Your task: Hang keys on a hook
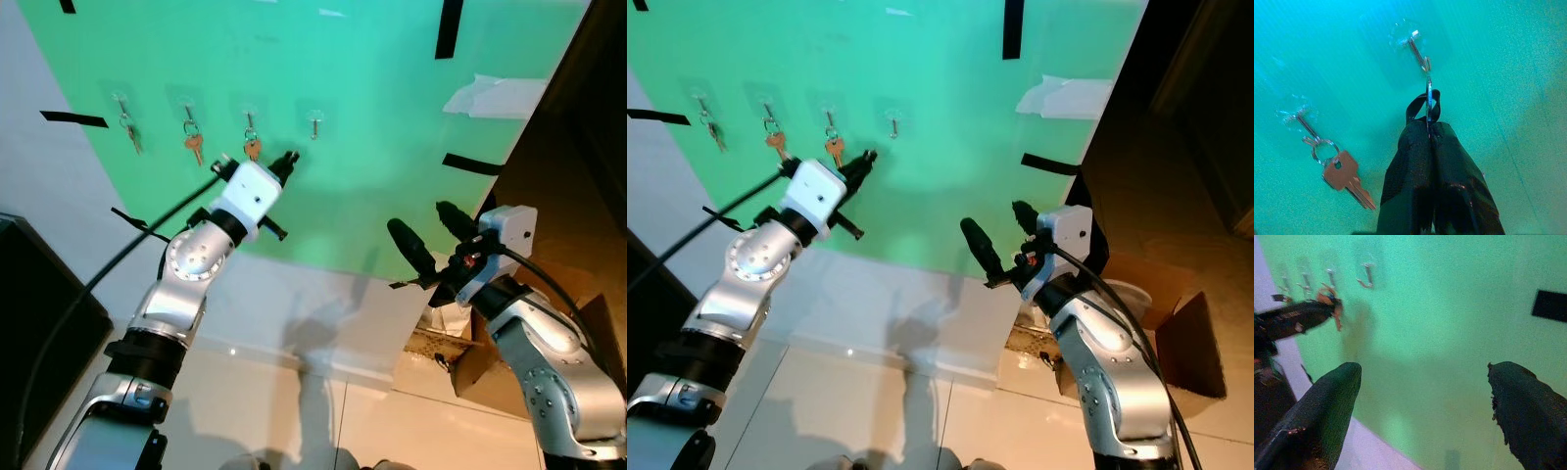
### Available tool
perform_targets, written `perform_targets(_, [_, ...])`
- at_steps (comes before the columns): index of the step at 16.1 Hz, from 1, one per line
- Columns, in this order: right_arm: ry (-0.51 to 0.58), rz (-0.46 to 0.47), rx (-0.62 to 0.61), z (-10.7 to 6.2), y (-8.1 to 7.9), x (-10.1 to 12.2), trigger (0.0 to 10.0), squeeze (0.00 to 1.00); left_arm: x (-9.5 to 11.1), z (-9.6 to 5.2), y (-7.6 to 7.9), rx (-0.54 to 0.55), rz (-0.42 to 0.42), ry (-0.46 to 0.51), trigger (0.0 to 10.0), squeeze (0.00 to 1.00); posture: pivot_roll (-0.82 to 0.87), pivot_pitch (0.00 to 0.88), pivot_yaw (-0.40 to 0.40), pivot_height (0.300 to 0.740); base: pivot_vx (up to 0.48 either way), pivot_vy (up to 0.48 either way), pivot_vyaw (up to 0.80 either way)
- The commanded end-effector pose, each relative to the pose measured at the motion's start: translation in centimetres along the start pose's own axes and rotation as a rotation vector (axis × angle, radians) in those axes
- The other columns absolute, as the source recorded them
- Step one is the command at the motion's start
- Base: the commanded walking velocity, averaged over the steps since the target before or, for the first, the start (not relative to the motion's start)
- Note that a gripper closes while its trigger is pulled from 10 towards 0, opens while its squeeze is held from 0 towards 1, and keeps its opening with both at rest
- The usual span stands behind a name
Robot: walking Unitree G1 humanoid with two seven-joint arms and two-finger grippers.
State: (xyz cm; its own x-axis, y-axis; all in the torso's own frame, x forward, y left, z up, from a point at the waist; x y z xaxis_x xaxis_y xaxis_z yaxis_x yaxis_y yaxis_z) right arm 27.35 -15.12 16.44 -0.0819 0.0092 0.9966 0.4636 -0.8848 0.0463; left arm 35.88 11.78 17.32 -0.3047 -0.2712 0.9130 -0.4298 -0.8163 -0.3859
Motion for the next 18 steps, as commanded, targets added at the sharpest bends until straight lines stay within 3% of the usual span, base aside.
perform_targets(1, [-0.005, 0.008, 0.014, -0.4, -0.1, 0.0, 10.0, 0.00, 0.7, 0.5, 0.0, -0.006, 0.028, 0.026, 10.0, 0.00, -0.14, 0.000, -0.006, 0.740, 0.000, 0.000, 0.00])
perform_targets(7, [0.018, 0.025, 0.058, -0.2, -0.2, 0.7, 10.0, 0.00, 1.8, 1.0, 1.5, -0.081, -0.114, 0.125, 10.0, 0.00, -0.13, 0.000, -0.038, 0.740, 0.000, 0.000, 0.00])
perform_targets(8, [0.021, 0.025, 0.072, 0.0, -0.4, 0.8, 10.0, 0.00, 2.2, 1.2, 0.6, -0.034, -0.210, 0.153, 10.0, 0.00, -0.13, 0.000, -0.038, 0.740, 0.000, 0.000, 0.00])
perform_targets(9, [0.022, 0.024, 0.075, 0.0, -0.4, 0.8, 10.0, 0.00, 2.3, 1.3, 0.4, -0.023, -0.240, 0.160, 10.0, 0.00, -0.13, 0.000, -0.038, 0.740, 0.000, 0.000, 0.00])
perform_targets(10, [0.022, 0.021, 0.078, 0.0, -0.4, 0.9, 10.0, 0.00, 2.4, 1.5, -0.1, -0.009, -0.346, 0.177, 10.0, 0.00, -0.13, 0.000, -0.038, 0.740, 0.000, 0.000, 0.00])
perform_targets(11, [0.020, 0.015, 0.078, -0.1, -0.3, 0.9, 10.0, 0.00, 2.2, 1.8, 0.3, -0.048, -0.548, 0.155, 10.0, 0.00, -0.13, 0.000, -0.050, 0.740, 0.000, 0.000, 0.00])
perform_targets(12, [0.007, 0.003, 0.069, -0.1, -0.2, 0.8, 10.0, 0.00, 2.0, 1.7, 1.4, -0.162, -0.737, 0.124, 10.0, 0.00, -0.12, 0.000, -0.053, 0.740, 0.000, 0.000, 0.00])
perform_targets(13, [-0.001, -0.006, 0.062, -0.1, 0.0, 0.7, 10.0, 0.00, 2.0, 1.5, 2.1, -0.227, -0.814, 0.110, 10.0, 0.00, -0.12, 0.000, -0.055, 0.740, 0.000, 0.000, 0.00])
perform_targets(14, [-0.019, -0.023, 0.035, -0.1, 0.4, 0.5, 10.0, 0.00, 2.0, 0.0, 4.0, -0.442, -0.887, 0.068, 10.0, 0.00, -0.13, 0.000, -0.050, 0.740, 0.000, 0.000, 0.00])
perform_targets(15, [-0.020, -0.031, 0.027, -0.1, 0.5, 0.5, 10.0, 0.00, 2.1, -1.1, 4.3, -0.533, -0.955, 0.058, 10.0, 0.00, -0.13, 0.000, -0.039, 0.740, 0.000, 0.000, 0.00])
perform_targets(18, [-0.006, -0.040, 0.006, -0.4, 0.6, 0.7, 10.0, 0.00, 2.7, -2.3, 2.6, -0.604, -1.033, 0.059, 10.0, 0.00, -0.13, 0.000, -0.010, 0.740, 0.000, 0.000, 0.00])
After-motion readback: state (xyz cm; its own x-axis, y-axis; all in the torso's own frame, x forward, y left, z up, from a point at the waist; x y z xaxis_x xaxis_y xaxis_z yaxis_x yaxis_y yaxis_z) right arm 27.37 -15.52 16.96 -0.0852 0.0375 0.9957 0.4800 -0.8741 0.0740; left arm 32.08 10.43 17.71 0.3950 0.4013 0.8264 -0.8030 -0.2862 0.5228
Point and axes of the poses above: a point about 5 cm out from each wrist's last joint towards the gripper, its own z axis pointing out of the wrist towards the gripper, its own x axis along the axis of the wrist's last joint, y = z × x, the point moved 2 cm from there along z, pointing out of the wrist towards the gripper, and after that the axes turned 9 degrees about -z, right-handed, at the moved point
